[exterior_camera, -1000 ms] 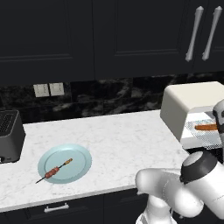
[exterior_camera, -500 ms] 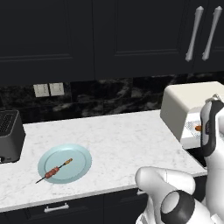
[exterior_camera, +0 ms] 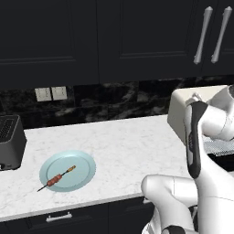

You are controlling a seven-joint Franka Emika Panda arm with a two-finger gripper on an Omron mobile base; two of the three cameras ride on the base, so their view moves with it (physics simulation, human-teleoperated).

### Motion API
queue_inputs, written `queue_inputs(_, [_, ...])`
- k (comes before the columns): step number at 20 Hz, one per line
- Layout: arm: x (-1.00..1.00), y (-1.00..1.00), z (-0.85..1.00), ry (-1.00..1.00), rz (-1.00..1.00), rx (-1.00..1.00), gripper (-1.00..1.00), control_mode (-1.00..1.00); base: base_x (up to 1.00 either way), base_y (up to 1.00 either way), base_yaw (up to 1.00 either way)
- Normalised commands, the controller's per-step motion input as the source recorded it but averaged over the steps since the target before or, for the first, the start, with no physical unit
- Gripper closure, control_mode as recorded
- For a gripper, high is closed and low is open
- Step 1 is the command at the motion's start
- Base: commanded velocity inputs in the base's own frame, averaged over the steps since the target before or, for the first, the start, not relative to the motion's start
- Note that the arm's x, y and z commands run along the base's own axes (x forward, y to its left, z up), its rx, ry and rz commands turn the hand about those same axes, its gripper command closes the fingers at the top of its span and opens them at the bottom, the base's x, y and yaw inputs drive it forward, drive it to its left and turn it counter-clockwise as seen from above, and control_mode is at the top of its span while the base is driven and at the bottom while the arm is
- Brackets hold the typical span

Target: Pick up the kebab skewer and baguette bread, and place them inside the toaster oven. Close the toaster oven door and start by setting the timer.

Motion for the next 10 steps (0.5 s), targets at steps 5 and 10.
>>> queue_inputs(5, [0.00, 1.00, 0.22, 0.13, 0.11, -0.07, -1.00, -1.00, 0.00, 0.00, 0.00])
queue_inputs(10, [0.00, 1.00, 0.02, 0.16, 0.12, -0.08, -1.00, -1.00, 0.00, 0.00, 0.00])
